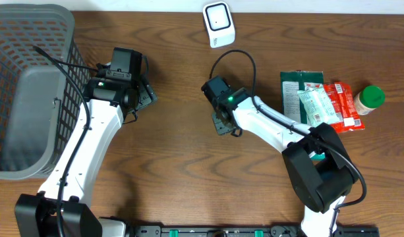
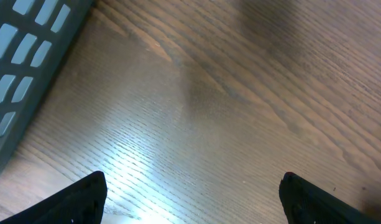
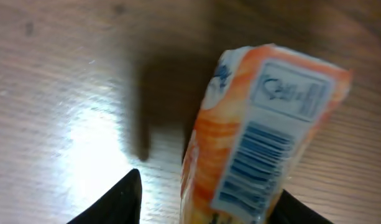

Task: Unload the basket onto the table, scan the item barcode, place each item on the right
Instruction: 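Lower the orange box to the table and open the right gripper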

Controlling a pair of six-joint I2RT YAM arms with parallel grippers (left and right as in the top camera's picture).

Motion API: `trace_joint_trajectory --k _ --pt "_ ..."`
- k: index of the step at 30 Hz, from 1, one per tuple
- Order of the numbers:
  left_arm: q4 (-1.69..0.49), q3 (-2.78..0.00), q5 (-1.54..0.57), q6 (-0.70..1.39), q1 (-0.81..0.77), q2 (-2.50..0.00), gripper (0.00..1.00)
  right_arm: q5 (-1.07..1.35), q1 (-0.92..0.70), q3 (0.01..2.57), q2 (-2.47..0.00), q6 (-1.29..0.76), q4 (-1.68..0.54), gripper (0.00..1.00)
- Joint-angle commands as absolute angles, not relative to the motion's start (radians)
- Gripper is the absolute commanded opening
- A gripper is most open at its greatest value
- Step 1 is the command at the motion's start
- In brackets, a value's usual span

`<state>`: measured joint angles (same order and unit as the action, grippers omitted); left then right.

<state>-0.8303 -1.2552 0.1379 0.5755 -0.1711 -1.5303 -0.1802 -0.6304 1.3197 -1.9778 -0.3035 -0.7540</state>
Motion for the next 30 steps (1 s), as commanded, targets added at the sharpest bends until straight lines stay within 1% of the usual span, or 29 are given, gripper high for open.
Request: trace_joint_trajectory --k 1,9,11,17,20,22,23,24,26,30 --pt "-0.833 -1.261 0.15 0.569 -0.168 -1.538 0.89 -0.133 -0.634 1.332 -1.95 -0.298 -0.754 0.5" --pt "-0.833 -1.261 0.15 0.569 -0.168 -1.538 0.89 -0.11 -0.634 1.349 -1.83 -0.288 -0.731 0.5" --pt "-0.833 -1.261 0.15 0.569 -0.168 -1.538 0.89 -0.063 -0.634 1.349 -1.809 -0.288 -0.701 0.5" --pt "-0.833 -1.261 0.15 0.569 -0.168 -1.538 0.89 -0.031 -0.617 1.35 -1.805 -0.297 -0.683 0.49" --pt "-0.833 -1.261 0.15 0.569 -0.168 -1.538 0.89 0.067 -0.564 1.364 -1.794 -0.303 -0.688 0.48" --pt "-0.833 -1.261 0.15 0.569 -0.168 -1.538 0.89 0.17 -0.512 1.372 -1.789 -0.303 -0.691 0.52" --pt "-0.833 -1.261 0.15 0.569 -0.168 -1.538 0.89 0.226 -0.48 1.374 -1.789 -0.303 -0.691 0.52" --pt "-0.833 -1.261 0.15 0.569 -0.168 -1.538 0.89 0.268 -0.455 1.374 -1.789 -0.312 -0.692 0.52" --pt "-0.833 -1.261 0.15 0.569 -0.168 -1.538 0.89 0.314 -0.403 1.373 -1.797 -0.349 -0.707 0.47" --pt "-0.833 -1.261 0.15 0.569 -0.168 -1.538 0.89 0.316 -0.351 1.371 -1.822 -0.359 -0.724 0.45"
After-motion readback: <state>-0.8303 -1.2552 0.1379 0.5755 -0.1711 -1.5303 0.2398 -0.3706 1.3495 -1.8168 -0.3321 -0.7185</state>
